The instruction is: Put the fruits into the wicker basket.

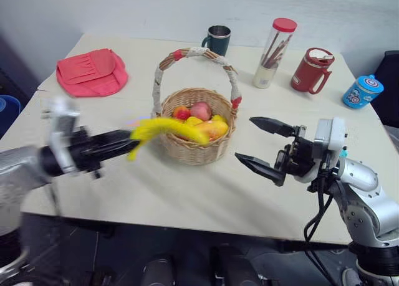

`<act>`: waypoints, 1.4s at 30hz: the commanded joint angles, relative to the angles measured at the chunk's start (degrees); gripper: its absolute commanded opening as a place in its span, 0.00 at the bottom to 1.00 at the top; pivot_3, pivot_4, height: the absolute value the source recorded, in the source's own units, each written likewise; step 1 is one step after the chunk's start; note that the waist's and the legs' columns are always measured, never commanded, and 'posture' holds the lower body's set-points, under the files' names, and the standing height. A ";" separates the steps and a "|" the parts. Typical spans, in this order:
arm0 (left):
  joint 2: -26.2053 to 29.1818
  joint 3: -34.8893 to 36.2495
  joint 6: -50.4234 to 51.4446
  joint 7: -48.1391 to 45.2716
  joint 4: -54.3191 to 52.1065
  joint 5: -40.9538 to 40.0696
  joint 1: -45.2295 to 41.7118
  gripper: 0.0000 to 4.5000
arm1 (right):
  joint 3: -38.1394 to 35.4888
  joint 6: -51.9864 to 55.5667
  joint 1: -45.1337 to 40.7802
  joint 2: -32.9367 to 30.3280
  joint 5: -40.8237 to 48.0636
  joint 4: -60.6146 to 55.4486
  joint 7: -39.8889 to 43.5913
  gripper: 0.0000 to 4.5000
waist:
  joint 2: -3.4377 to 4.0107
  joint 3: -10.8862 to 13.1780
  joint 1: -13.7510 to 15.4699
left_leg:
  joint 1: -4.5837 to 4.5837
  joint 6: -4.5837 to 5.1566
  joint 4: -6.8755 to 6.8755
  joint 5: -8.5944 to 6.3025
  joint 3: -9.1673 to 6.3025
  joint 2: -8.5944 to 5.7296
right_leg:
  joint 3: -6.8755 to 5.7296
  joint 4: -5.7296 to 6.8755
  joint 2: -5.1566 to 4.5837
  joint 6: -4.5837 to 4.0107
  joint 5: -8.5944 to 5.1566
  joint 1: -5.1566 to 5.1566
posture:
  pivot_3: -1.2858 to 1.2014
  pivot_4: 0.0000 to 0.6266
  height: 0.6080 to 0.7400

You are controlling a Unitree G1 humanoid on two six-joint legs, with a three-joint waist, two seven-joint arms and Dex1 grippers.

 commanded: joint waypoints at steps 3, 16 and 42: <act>-8.73 -1.12 11.93 23.67 -3.66 -1.57 -9.83 0.29 | -0.91 0.87 -0.88 -0.48 1.01 -1.27 0.53 1.00 | -0.09 -0.03 -1.02 | -0.03 -0.28 -0.05 0.11 -0.01 0.05 | 0.08 -0.18 0.11 0.04 0.07 0.01 | 0.52 0.24 1.00; -8.49 -5.66 10.25 27.91 -3.69 2.39 -13.96 0.64 | -2.31 0.04 -0.08 -0.32 -0.30 -1.24 -1.16 1.00 | -0.02 0.00 -0.70 | -0.12 -0.64 -0.06 0.12 -0.44 -0.01 | 0.24 -0.20 0.38 -0.06 0.02 -0.19 | 0.52 0.24 1.00; 21.67 12.51 -25.20 -35.88 9.52 2.16 23.59 1.00 | 7.19 -21.90 -54.17 13.60 -21.31 82.48 36.19 0.96 | 0.76 0.55 -3.22 | -0.55 -0.79 -0.29 0.14 -0.15 0.26 | 0.24 -0.07 0.42 -0.58 -0.16 -0.94 | 0.52 0.24 1.00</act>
